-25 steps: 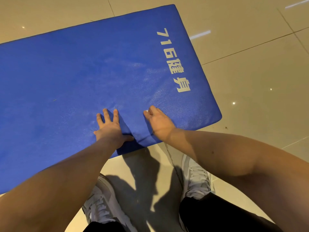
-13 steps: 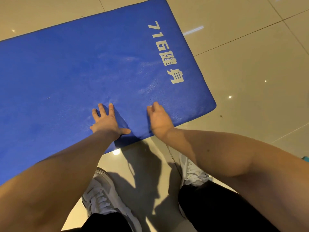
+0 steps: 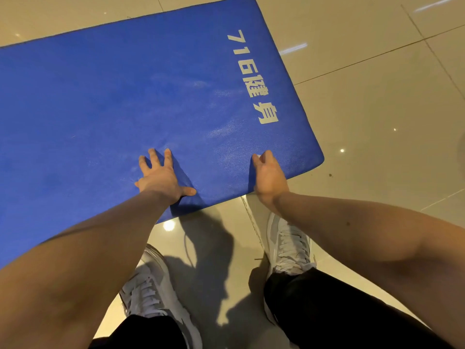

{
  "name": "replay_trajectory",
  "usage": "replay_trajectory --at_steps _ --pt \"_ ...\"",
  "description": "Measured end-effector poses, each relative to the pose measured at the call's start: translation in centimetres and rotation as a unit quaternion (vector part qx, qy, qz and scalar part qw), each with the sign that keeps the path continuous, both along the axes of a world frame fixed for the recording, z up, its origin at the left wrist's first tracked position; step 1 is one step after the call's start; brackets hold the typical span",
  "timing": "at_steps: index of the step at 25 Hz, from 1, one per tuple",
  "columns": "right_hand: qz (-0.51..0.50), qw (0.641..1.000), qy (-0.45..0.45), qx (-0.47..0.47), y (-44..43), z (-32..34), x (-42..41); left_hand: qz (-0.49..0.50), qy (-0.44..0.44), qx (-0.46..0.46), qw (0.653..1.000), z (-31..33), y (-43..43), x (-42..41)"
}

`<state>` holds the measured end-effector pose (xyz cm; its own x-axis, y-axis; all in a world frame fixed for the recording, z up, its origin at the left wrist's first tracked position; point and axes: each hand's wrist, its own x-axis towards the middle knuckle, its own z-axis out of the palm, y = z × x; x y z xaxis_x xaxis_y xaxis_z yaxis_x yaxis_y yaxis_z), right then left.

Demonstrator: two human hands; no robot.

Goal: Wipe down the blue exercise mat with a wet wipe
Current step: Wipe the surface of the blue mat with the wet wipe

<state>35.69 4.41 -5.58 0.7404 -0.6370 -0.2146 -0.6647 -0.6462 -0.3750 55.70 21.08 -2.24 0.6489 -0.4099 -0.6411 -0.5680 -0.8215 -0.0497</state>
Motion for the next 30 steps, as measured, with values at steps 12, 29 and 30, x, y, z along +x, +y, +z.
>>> replay_trajectory --at_steps 12,29,30 --pt "-0.014 0.997 0.031 0.063 -0.1 0.8 -2.0 0.003 -0.005 0.003 1.0 0.3 0.1 0.0" --pt "0.11 0.986 0.022 0.122 12.2 1.8 5.0 -0.069 -0.021 0.0 0.997 1.2 2.5 1.7" --pt "0.117 0.985 0.023 0.125 12.5 1.9 5.2 -0.081 -0.021 -0.001 0.997 1.4 2.9 2.1"
